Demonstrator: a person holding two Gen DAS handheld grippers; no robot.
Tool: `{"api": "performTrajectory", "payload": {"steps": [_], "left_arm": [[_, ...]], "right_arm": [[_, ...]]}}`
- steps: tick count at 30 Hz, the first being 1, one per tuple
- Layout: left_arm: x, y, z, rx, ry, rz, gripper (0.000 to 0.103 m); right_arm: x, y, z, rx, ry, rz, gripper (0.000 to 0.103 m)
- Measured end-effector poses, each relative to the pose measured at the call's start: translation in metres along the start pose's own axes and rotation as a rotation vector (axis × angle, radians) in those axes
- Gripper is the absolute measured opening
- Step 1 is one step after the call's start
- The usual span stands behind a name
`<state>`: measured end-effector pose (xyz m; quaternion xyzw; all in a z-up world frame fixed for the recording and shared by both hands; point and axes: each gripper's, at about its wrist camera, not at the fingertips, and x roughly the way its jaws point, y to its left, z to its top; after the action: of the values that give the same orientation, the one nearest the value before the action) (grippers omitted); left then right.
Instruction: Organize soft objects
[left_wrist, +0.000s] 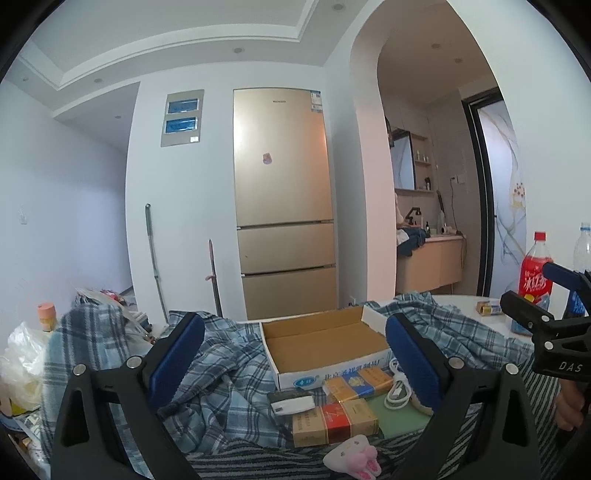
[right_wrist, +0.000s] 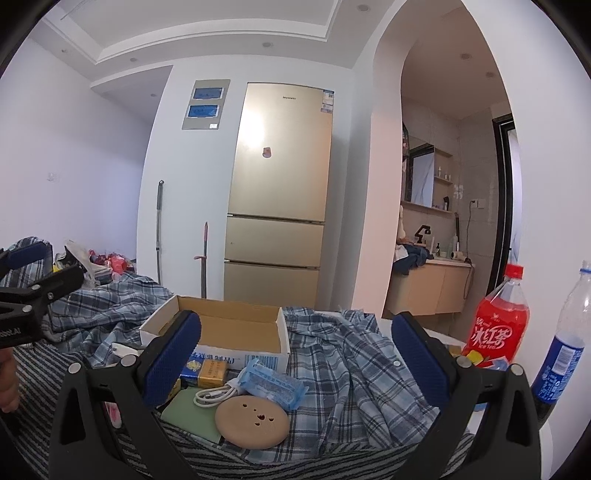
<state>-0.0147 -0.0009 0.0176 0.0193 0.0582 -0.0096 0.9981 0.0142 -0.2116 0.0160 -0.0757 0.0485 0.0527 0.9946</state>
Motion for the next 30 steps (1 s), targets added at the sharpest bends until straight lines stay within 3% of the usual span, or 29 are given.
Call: {"api": "performTrajectory", "payload": {"steps": [6,10,16,20,30], "left_arm": [[-0.019,0.002,0.014,-0.026,-0.046,0.014,0.103],[-0.027,0.006,0.024,-0.043,-0.032,0.004,0.103],[-0.040,0.001,0.037,-0.006,-0.013,0.064,0.103],[-0.043,0.004,0.043,-0.071,0.079,0.086,0.103],[-0.039,-0.016,0.033,-0.057,0.200,0.003,0.103]], "right_arm": [[-0.015,-0.012,0.019,0.038,-0.026,-0.011,0.103],[-0.026,-0.024,0.035,0.093,-0.040,-0.004,0.103],[-0.041,-0.031,0.056,0.133,-0.053,0.013,0.103],[-0.049,-0.029,0.060,0.140,-0.029,0.082,0.103],[-0.055,-0.022,0.048,0.126,0.046,0.038,0.103]]}}
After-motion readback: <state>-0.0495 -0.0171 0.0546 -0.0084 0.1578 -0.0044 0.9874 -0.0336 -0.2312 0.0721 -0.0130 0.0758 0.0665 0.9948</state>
